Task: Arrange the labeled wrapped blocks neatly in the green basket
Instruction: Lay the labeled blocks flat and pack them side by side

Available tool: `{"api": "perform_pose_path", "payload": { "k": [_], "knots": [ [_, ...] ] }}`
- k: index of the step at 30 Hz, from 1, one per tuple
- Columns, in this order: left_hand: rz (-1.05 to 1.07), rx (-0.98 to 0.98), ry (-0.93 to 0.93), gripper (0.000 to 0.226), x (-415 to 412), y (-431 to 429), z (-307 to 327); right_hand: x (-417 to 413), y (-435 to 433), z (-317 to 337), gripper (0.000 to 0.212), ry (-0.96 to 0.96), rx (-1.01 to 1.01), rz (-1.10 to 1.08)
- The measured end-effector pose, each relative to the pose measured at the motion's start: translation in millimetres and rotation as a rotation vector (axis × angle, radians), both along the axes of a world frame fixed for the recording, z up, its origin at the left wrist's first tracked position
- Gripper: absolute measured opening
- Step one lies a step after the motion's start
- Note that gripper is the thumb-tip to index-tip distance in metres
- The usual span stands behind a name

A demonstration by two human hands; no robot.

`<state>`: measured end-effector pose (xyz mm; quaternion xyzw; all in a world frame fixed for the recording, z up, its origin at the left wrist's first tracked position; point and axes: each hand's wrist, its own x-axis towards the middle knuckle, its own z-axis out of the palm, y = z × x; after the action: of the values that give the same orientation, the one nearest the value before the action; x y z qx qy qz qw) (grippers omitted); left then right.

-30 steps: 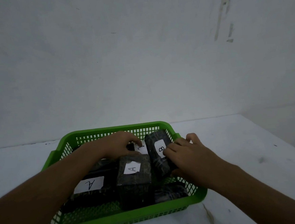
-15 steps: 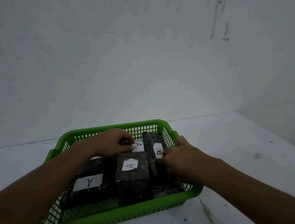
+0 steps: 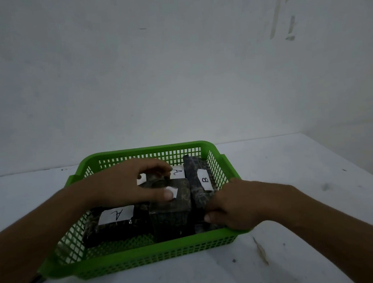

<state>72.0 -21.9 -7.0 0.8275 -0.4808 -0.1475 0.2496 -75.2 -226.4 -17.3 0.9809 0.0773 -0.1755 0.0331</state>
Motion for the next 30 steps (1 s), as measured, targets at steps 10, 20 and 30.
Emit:
{"api": "perform_pose_path", "payload": {
  "k": [10,20,30],
  "knots": [
    [0.046,-0.018,-0.205,0.084,-27,0,-11,0,9,1,0.067,0.157,0.064,-0.072],
    [0.041,-0.103,-0.198,0.068,-32,5,-23,-1,9,0,0.068,0.210,0.094,-0.106],
    [0.008,-0.074,-0.231,0.061,-34,10,-20,-1,9,11,0.062,0.294,0.257,-0.161]
  ]
}}
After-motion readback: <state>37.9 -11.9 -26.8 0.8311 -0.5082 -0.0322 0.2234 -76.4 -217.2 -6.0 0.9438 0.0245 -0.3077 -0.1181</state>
